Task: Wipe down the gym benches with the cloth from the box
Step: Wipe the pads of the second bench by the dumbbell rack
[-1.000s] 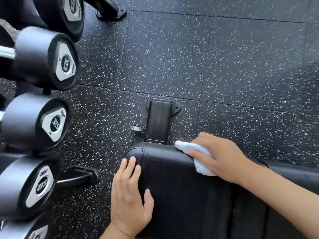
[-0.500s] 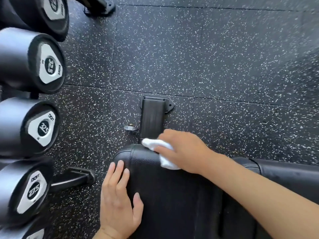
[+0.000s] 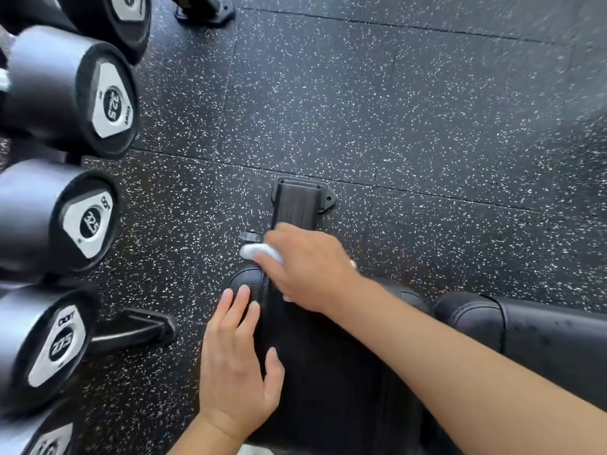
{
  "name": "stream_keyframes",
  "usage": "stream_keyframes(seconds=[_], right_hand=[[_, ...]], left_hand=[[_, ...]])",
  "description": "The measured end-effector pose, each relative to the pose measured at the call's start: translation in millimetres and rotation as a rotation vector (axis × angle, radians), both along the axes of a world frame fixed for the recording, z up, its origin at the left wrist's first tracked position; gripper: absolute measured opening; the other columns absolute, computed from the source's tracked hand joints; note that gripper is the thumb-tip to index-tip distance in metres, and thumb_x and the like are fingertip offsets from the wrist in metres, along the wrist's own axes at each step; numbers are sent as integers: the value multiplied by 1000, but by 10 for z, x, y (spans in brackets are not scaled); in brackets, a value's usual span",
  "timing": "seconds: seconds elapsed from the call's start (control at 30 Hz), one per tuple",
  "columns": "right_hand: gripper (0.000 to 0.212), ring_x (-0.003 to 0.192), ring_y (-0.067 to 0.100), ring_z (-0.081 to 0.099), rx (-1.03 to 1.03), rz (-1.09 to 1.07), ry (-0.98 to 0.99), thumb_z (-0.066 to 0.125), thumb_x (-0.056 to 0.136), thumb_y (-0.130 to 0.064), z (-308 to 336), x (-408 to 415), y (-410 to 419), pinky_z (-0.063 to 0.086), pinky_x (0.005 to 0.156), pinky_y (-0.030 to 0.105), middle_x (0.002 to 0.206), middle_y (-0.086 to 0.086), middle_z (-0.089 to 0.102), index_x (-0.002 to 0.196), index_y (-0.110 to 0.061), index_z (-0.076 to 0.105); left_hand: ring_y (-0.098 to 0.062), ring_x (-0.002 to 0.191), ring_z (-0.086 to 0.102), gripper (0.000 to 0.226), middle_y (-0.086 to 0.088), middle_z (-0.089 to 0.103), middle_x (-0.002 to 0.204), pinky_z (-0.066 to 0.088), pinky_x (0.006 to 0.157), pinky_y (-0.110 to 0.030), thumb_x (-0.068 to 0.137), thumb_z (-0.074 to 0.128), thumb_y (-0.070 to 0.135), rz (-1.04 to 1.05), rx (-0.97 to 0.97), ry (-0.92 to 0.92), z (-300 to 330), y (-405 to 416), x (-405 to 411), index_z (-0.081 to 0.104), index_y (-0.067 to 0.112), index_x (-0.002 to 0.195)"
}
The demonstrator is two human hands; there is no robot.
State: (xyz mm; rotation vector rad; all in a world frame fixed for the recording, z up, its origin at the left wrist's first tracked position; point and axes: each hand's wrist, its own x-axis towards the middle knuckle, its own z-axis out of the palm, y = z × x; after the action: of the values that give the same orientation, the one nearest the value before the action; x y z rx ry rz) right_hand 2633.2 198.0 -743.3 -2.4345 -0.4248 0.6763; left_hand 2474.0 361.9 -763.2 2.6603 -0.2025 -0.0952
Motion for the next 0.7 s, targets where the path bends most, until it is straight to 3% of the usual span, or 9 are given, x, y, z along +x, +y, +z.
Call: stream_keyframes(seconds=[0.1, 0.23, 0.37, 0.47, 0.57, 0.7], right_hand=[[34, 86, 23, 63, 17, 32, -33, 43, 105, -52, 30, 83, 486, 35, 65, 36, 89, -10, 47, 96, -26, 62], [31, 75, 19, 56, 12, 7, -84, 47, 103, -52, 82, 14, 468, 37, 62, 35, 86, -8, 49, 86, -27, 52], [28, 81, 21, 59, -56, 63, -159, 57, 98, -49, 194, -221, 66, 48, 68, 40, 95, -6, 52, 103, -21, 60], [33, 85, 27, 61, -138, 76, -179, 54, 101, -49, 232, -299, -139, 50, 72, 44, 99, -3, 54, 107, -18, 61], [36, 84, 28, 61, -141, 73, -214, 48, 103, -52, 230, -295, -18, 50, 72, 45, 99, -4, 55, 106, -19, 62], [32, 75, 27, 55, -177, 185, -245, 51, 102, -51, 135, -112, 585, 43, 63, 38, 90, -7, 49, 86, -23, 52]], left_hand=[[-38, 158, 24, 66, -16, 37, 164, 25, 127, -50, 87, 56, 28, 29, -18, 22, 28, -38, 16, 44, 1, 146], [-32, 160, 22, 64, -13, 34, 166, 31, 124, -53, 90, 56, 30, 38, 13, 47, 74, -31, -2, 46, 4, 147], [-27, 161, 20, 65, -6, 31, 170, 37, 118, -61, 93, 53, 31, 106, 64, 72, 141, -113, -70, 46, 7, 152], [-24, 160, 22, 62, 1, 30, 171, 34, 121, -60, 97, 51, 30, 184, 35, 92, 188, -159, -282, 43, 16, 157], [-25, 158, 29, 59, 2, 34, 169, 39, 117, -62, 97, 51, 28, 128, 45, 62, 173, -50, -582, 48, 22, 156], [-27, 157, 31, 54, 1, 37, 168, 34, 118, -59, 99, 50, 27, 129, 50, 26, 147, 14, -863, 54, 24, 152]])
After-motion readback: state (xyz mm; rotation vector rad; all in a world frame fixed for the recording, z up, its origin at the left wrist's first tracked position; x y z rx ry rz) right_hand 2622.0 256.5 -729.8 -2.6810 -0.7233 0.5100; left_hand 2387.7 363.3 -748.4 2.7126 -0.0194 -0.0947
